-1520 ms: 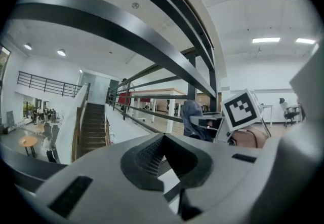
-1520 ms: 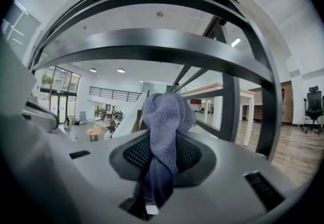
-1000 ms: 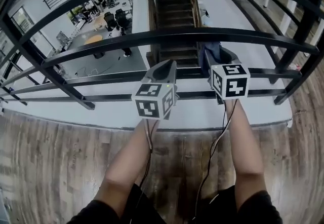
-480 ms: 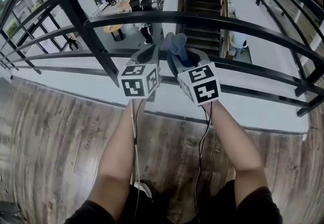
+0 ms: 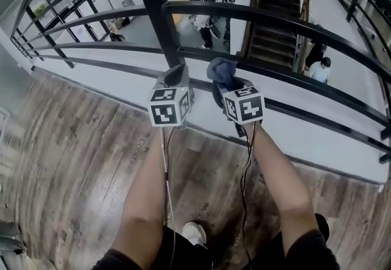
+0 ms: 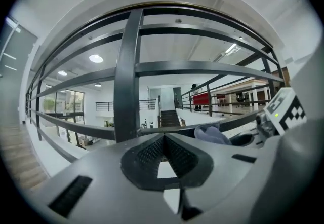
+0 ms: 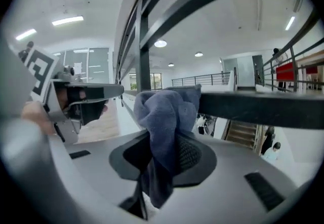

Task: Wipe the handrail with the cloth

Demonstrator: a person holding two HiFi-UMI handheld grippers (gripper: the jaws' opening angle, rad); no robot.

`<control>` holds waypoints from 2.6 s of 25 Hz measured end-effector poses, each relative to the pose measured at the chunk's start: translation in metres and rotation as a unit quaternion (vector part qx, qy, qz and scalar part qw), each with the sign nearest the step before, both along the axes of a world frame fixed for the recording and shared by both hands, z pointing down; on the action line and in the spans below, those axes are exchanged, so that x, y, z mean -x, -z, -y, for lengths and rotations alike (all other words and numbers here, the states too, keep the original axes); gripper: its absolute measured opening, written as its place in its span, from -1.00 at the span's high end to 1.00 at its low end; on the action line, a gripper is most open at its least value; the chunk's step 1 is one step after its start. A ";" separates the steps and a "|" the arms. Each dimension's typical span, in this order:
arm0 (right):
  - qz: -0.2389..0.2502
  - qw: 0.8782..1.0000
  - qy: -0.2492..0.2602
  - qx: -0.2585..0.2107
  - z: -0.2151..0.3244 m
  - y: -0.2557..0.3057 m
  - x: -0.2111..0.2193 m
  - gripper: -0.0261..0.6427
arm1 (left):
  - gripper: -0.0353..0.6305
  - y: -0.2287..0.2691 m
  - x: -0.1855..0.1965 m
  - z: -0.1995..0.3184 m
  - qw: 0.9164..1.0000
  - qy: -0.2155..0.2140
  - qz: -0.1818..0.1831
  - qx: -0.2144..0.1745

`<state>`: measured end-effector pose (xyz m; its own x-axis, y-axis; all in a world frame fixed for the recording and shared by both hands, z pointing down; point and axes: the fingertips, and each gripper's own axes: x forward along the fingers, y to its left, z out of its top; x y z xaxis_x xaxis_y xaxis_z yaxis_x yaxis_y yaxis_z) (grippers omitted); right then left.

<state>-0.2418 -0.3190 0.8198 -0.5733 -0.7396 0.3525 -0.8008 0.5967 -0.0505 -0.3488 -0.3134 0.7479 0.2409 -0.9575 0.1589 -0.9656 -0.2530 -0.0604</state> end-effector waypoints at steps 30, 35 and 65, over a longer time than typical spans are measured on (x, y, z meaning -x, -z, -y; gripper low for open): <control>-0.153 0.976 -0.058 0.143 0.087 -0.104 0.062 0.61 | 0.90 -0.051 0.051 0.013 0.997 0.007 -0.064 0.047; -0.175 0.973 -0.071 0.133 0.076 -0.103 0.021 0.61 | 0.90 -0.048 0.028 0.017 0.999 -0.014 -0.031 0.042; -0.159 0.955 -0.208 0.141 -0.025 -0.114 -0.389 0.61 | 0.90 -0.111 -0.240 0.012 0.987 -0.110 0.018 0.116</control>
